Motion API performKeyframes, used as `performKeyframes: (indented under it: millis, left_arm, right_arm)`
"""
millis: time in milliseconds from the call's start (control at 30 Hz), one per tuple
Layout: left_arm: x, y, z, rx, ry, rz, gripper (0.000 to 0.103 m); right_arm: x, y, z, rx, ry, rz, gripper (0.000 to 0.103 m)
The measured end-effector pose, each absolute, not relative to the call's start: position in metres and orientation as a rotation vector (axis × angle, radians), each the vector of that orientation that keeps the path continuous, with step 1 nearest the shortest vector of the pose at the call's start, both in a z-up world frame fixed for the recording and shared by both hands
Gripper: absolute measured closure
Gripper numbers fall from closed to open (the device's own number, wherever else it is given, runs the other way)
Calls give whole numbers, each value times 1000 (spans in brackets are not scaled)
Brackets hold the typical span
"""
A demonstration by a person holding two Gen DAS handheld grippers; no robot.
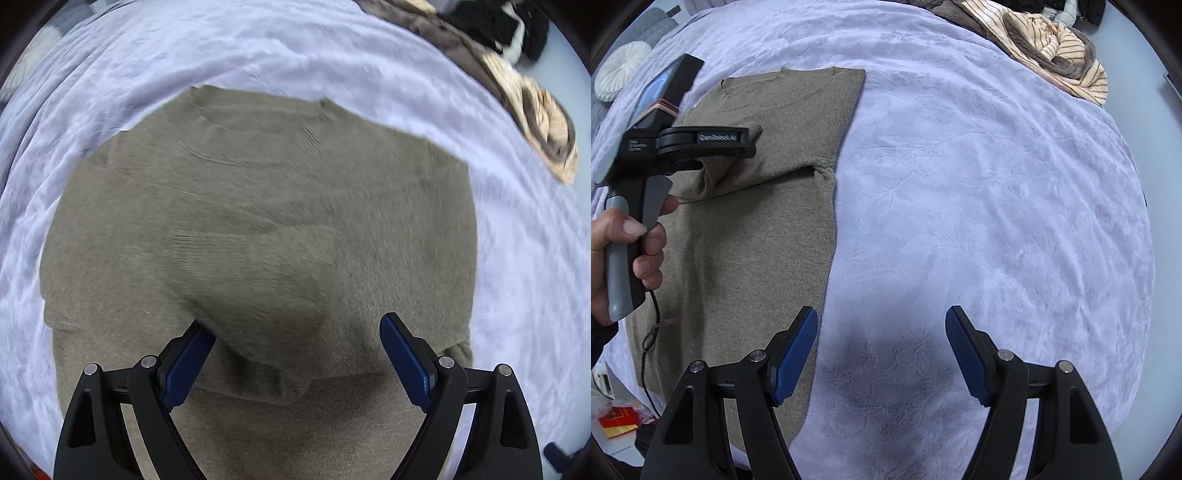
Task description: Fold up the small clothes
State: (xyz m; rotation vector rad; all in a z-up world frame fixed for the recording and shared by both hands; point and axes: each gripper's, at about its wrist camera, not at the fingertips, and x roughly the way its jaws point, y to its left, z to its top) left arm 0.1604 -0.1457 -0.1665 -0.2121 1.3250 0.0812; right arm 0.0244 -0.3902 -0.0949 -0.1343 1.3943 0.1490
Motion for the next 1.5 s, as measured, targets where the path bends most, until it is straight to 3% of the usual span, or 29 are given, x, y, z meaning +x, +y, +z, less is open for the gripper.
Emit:
performKeyframes:
  millis: [100,133,167,233,300,333,367,600,633,667,733,867,1067,1500]
  left_arm:
    - [165,-122,-165,-331,1317,115,13]
    - [169,-115,-166,-367,1317,115,22]
    - [172,-111,-167,-395,1317,112,51]
    - [178,-113,-169,-404,1339,101,76]
    - [181,-127,-163,-349,1315,79,76]
    - [181,-140,-160,-305,1305,65,81]
    - [184,-149,-160,-259,1300,41,93]
    - [179,-225,-166,-46,1308,-39,90]
    - [178,-235,-171,-19,1335,-59,69]
    - [172,-241,-171,-14,1355,-87,37]
    - [164,-251,-168,20,1332,-106,21]
    - [152,-253,-159,40,1335,-163,21]
    - [141,-193,-139,-83,1312,-100,21]
    - [99,-125,-141,-113,1364,-82,22]
  right_arm:
    - [23,-386,-96,-139,1398,155,28]
    - [22,-385,-96,-141,1398,158,28]
    - [21,-384,-96,-143,1398,160,28]
    - [19,-383,-96,-146,1401,165,28]
    - [17,-385,-98,-148,1405,164,28]
    - [17,-386,-100,-146,1410,161,28]
    - [16,-388,-101,-142,1414,157,28]
    - [15,-402,-105,-109,1428,141,28]
    - [14,-403,-106,-106,1430,140,28]
    - [14,-404,-107,-103,1433,139,28]
    - [13,-407,-109,-95,1441,137,28]
    - [15,-414,-114,-53,1453,131,28]
    - [29,-414,-108,46,1418,169,28]
    - [114,-352,-132,290,1377,351,28]
